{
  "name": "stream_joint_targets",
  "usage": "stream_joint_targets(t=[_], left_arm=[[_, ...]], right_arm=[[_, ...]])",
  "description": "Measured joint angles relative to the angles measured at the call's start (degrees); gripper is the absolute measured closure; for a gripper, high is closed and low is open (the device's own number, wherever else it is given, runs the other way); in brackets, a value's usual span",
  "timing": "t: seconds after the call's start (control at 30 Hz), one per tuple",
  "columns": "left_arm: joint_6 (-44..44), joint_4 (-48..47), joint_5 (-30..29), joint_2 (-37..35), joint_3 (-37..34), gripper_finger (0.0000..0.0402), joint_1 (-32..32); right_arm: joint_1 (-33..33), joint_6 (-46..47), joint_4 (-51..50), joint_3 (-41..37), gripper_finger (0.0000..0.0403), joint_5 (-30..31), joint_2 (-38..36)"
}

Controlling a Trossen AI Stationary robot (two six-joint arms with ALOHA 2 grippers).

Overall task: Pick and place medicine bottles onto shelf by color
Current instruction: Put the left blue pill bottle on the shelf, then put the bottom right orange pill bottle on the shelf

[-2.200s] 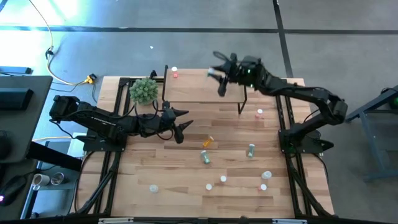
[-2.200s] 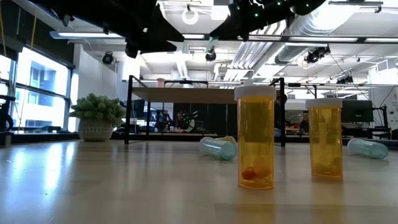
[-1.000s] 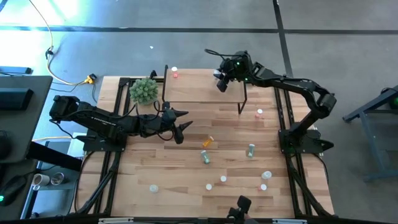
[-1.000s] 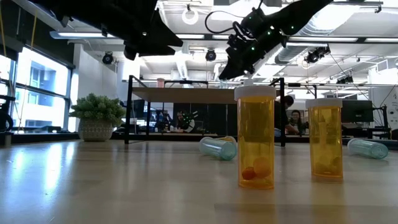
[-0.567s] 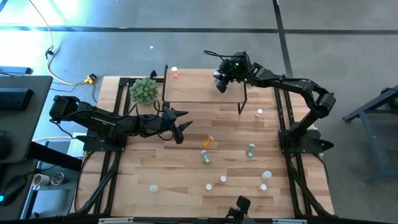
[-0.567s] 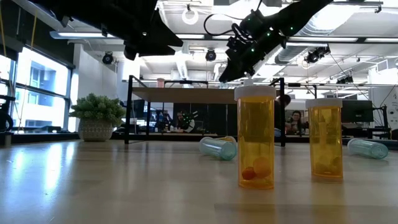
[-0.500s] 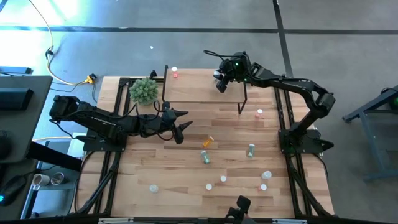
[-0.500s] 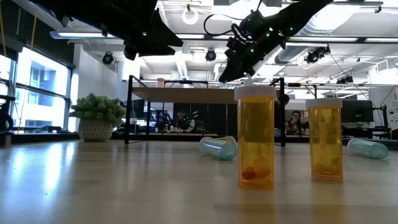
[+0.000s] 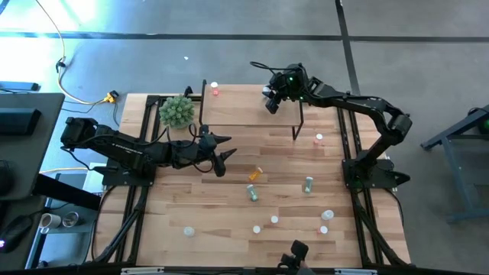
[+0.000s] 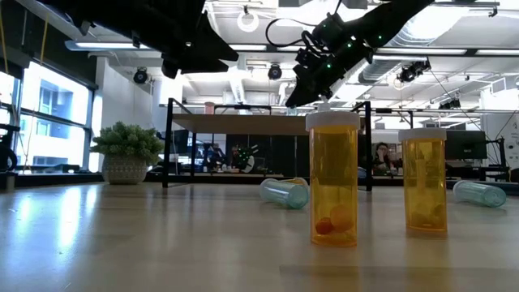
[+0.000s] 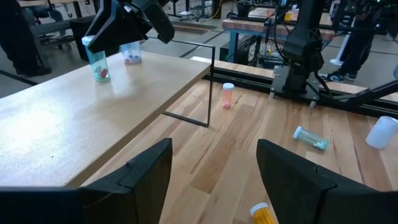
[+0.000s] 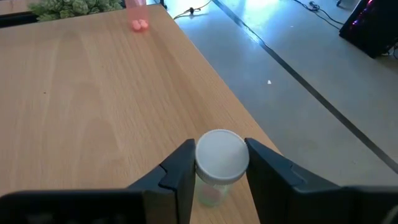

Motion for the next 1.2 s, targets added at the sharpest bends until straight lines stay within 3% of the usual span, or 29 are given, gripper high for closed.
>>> stream_joint_targets(t=[0.4, 0.8, 1.2], left_arm=[[0.01, -0.31, 0.0, 0.0, 0.0, 0.0177, 0.0], [0.44, -1.83, 0.0, 0.0, 0.0, 0.0177, 0.0], [1.08, -3.93, -0.01, -0.02, 0.0, 0.0177, 0.0]], right_arm=[[0.0, -0.15, -0.25, 0.0, 0.0222, 0.9, -0.07], [0.65, -0.13, -0.13, 0.0, 0.0219, 0.28, -2.62], [6.01, -1.23, -4.34, 0.09, 0.0219, 1.01, -7.42]])
